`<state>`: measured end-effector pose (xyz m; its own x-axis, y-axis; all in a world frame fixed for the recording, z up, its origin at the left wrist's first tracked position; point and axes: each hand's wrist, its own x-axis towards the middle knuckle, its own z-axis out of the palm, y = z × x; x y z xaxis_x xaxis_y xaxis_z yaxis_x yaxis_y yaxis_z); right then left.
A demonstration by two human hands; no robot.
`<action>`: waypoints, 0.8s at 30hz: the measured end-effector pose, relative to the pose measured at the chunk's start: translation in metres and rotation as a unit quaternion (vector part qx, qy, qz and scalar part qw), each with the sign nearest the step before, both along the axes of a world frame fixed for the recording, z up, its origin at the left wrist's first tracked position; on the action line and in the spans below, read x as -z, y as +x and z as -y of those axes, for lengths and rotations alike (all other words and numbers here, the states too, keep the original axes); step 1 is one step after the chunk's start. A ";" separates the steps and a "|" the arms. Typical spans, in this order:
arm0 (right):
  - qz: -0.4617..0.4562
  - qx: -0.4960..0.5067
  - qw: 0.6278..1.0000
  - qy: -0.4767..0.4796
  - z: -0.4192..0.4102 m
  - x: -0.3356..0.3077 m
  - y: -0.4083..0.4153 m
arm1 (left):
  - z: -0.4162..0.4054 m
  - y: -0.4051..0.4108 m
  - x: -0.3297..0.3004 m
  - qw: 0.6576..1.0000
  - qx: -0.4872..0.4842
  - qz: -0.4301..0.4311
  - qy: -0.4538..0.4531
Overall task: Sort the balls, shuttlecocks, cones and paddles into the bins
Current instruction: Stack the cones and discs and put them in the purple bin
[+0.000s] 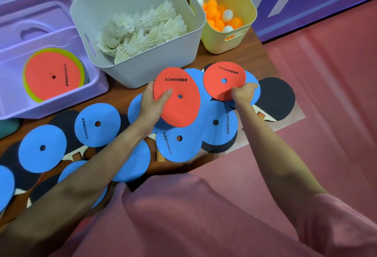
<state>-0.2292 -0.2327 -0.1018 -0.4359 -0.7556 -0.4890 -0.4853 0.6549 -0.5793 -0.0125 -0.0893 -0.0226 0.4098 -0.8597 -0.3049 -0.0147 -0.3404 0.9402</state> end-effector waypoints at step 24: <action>0.380 -0.289 0.877 -0.050 -0.125 -0.080 0.141 | -0.090 0.088 0.000 0.969 -0.221 -0.108 0.022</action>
<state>-0.0883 -0.1081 -0.0220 0.4574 -0.7989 -0.3905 -0.1671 0.3540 -0.9202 0.0759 0.0004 -0.0228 0.6583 -0.5987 -0.4563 0.3367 -0.3080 0.8898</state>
